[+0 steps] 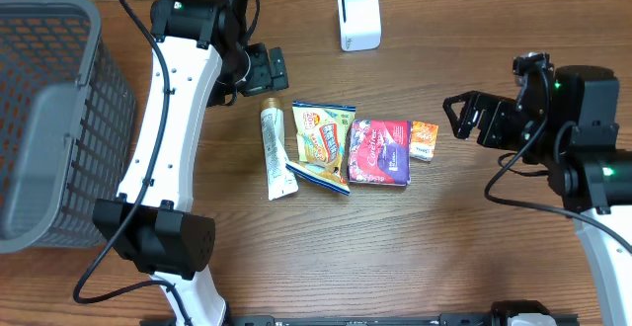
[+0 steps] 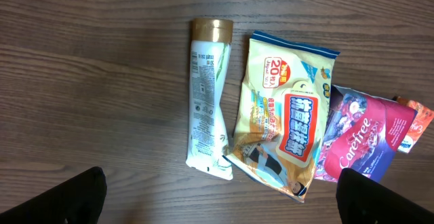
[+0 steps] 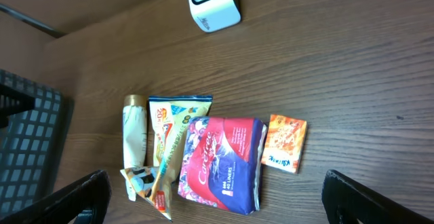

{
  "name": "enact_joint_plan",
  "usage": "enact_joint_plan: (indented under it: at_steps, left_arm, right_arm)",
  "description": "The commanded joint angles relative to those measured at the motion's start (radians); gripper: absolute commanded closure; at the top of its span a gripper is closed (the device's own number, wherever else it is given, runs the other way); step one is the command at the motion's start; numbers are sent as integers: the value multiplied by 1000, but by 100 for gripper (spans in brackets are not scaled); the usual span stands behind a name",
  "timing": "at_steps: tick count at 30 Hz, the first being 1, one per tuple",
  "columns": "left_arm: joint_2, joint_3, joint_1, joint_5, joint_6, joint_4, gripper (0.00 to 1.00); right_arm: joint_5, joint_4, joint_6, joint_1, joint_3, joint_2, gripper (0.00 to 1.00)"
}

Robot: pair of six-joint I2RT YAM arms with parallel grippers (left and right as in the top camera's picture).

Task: Scan the item barcode
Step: 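Lower the right gripper onto the orange pack and close on it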

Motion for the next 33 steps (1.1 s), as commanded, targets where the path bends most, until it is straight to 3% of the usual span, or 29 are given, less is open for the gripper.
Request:
enact_joint_plan:
  at_steps: [1,4,13,15,17,20,22,33]
  left_arm:
    - [0,1,-7,4,-10,2,0]
    - [0,1,-7,4,-10,2,0]
    - [0,1,-7,3,-10,2,0]
    - [0,1,-7,4,-10,2,0]
    - [0,1,-7,4,-10,2,0]
    - [0,1,-7,4,-10,2,0]
    - [0,1,-7,4,-10,2,0]
    - [0,1,-7,3,-10,2,0]
  right_arm:
    - [-4,6,5,-2,20,41,0]
    - [12,9,19,-2,20,91,0]
    - [108,83,249,-2,19,312,1]
    - [109,93,267,-2,19,355,11]
    - [108,96,270,-2,19,397,26]
    - [108,90,270,-2,19,459,38]
    - [97,80,270,-2,19,515,53]
    - [-1,76,209,1,18,655,51]
